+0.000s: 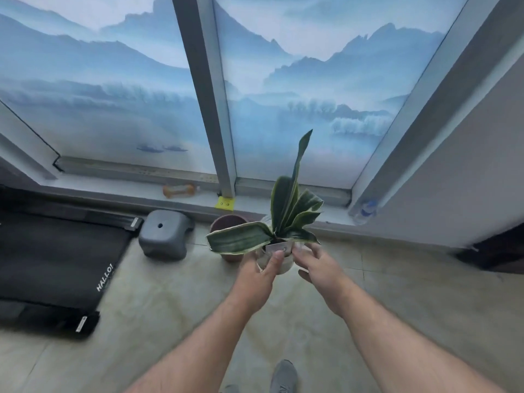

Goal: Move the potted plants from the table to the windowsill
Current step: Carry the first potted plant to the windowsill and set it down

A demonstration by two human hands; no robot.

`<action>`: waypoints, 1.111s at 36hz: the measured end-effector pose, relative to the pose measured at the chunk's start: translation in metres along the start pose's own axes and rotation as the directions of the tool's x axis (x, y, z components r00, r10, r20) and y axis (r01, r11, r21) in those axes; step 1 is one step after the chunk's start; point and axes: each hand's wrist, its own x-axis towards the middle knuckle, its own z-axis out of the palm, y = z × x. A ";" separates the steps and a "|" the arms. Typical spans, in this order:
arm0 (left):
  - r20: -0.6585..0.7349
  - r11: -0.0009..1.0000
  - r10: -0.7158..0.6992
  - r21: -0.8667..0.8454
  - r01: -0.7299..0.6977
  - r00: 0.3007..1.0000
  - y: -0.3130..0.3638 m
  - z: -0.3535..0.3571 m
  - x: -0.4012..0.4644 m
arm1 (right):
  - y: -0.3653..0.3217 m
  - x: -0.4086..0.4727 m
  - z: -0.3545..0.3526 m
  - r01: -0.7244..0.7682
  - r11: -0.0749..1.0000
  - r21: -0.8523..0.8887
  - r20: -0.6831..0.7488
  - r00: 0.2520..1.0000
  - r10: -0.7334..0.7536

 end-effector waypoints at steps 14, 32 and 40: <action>-0.001 0.997 -0.072 -0.002 0.072 0.997 -0.009 -0.018 0.186 | -0.053 0.182 0.000 -0.090 0.994 -0.057 -0.003 0.996 0.090; -0.182 0.951 -0.283 0.076 0.301 0.942 -0.167 -0.029 0.449 | 0.000 0.499 0.013 -0.145 0.975 -0.171 0.102 0.981 0.163; -0.327 0.976 -0.216 -0.086 0.199 0.920 -0.262 -0.006 0.551 | 0.063 0.639 0.016 -0.111 0.965 -0.239 0.137 0.980 0.147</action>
